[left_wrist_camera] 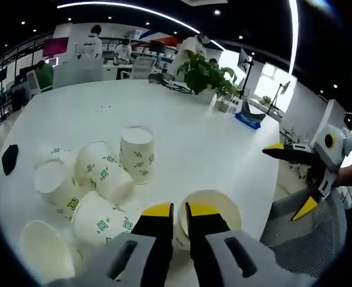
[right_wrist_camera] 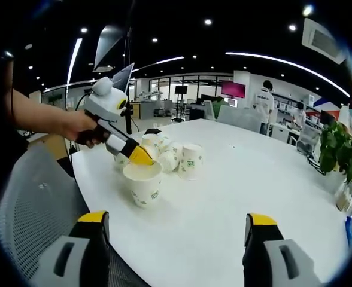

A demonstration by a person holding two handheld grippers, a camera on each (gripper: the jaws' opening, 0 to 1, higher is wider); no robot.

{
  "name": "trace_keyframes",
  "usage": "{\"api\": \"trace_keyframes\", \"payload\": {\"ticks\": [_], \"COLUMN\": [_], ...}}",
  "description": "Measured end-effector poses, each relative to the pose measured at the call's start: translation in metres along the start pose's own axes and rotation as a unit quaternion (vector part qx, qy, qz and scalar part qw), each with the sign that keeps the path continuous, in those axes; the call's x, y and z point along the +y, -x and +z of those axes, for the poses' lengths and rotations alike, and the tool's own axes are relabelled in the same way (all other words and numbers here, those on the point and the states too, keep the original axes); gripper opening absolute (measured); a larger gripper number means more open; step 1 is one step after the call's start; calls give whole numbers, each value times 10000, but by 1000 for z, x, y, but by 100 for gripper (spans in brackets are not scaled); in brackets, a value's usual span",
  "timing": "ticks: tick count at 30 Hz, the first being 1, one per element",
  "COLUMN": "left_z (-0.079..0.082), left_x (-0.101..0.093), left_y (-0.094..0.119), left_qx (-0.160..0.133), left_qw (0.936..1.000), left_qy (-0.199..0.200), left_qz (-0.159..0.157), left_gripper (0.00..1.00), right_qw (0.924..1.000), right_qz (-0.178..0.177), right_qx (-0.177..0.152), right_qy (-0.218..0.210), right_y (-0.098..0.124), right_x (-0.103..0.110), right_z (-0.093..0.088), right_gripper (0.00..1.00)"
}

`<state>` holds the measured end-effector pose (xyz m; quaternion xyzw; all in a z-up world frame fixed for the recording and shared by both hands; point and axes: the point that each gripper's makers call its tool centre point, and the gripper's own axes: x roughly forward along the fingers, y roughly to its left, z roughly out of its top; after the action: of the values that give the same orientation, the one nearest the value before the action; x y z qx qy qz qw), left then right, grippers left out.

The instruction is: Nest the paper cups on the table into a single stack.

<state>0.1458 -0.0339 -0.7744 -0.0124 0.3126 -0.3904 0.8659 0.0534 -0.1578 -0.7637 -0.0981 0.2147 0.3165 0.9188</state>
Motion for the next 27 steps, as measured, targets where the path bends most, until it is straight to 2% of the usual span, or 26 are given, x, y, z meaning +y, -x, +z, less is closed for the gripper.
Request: {"api": "trace_keyframes", "payload": {"ticks": [5,12,17,27], "left_z": [4,8,22,40], "left_x": [-1,1,-1,16], "left_y": [3,10,24,54], "left_qx": [-2,-38,-224,-479], "left_qw": [10000,9999,9995,9976], "left_qy": [1,-85,-176,-307], "left_qz": [5,51,143,400], "left_gripper": [18,23,25,31], "right_qw": [10000,10000,10000,10000], "right_qz": [-5,1,13,28], "right_qx": [9,13,14,19], "right_qy": [-1,-5,-7,-17], "right_y": [0,0,0,0], "right_x": [0,0,1,2], "right_z": [0,0,0,0], "right_gripper": [95,95,95,95]}}
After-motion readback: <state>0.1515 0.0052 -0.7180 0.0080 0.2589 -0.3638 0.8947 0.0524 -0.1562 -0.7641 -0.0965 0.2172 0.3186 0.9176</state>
